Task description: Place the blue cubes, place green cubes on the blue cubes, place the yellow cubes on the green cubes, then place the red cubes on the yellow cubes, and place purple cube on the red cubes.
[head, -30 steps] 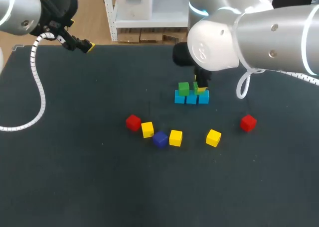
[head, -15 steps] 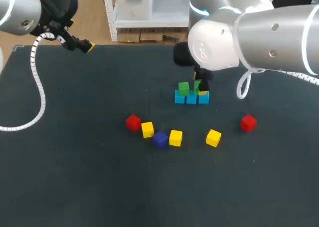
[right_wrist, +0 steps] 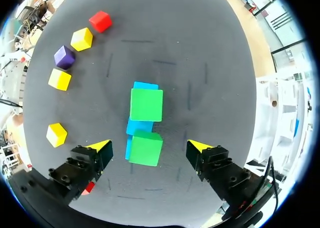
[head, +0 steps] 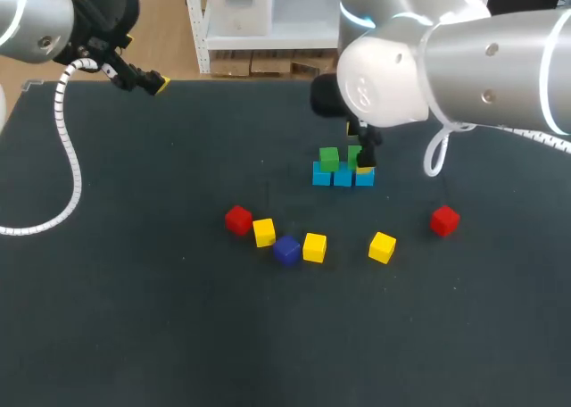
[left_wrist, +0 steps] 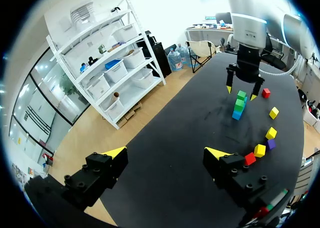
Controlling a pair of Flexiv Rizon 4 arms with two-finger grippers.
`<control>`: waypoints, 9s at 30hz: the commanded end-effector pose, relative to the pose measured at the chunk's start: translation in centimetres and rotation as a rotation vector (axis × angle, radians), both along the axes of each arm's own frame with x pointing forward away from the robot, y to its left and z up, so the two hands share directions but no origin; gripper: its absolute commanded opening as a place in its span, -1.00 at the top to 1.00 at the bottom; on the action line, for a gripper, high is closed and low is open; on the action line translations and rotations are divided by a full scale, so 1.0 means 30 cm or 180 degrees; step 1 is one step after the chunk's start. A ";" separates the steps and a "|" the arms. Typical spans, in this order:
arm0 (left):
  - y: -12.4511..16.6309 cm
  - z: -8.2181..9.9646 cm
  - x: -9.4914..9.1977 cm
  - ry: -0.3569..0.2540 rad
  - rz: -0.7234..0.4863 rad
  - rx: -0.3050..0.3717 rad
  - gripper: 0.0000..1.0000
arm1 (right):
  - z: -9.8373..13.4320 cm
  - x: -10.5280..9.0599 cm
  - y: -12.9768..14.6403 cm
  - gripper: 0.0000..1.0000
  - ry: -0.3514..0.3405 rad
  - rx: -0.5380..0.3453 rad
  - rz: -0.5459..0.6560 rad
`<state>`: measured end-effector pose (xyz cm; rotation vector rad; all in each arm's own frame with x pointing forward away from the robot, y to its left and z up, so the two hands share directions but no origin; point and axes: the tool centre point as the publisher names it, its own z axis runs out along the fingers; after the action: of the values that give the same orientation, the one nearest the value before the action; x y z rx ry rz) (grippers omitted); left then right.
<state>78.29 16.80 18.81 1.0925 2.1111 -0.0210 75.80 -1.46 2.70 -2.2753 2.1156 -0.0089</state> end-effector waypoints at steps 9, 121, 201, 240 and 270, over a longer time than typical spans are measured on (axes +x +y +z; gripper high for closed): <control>0.005 -0.001 0.001 -0.0002 -0.0019 -0.0011 -1.00 | 0.104 0.017 -0.085 -1.00 -0.0090 0.0205 -0.0321; 0.005 -0.001 0.001 -0.0002 -0.0019 -0.0011 -1.00 | -0.050 -0.537 0.247 -1.00 0.0183 0.0307 -0.0582; 0.005 -0.001 0.001 -0.0002 -0.0019 -0.0011 -1.00 | 0.159 -0.100 0.114 1.00 0.0037 0.0080 -0.0136; 0.005 -0.001 0.001 -0.0002 -0.0019 -0.0011 -1.00 | 0.074 -0.019 0.079 1.00 0.0153 0.0020 -0.0396; 0.005 -0.001 0.001 -0.0002 -0.0019 -0.0011 -1.00 | 0.062 -0.019 0.073 -1.00 0.0160 0.0093 -0.0399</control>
<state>78.29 16.80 18.81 1.0924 2.1111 -0.0210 75.27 1.07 4.40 -2.1506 2.2714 0.0656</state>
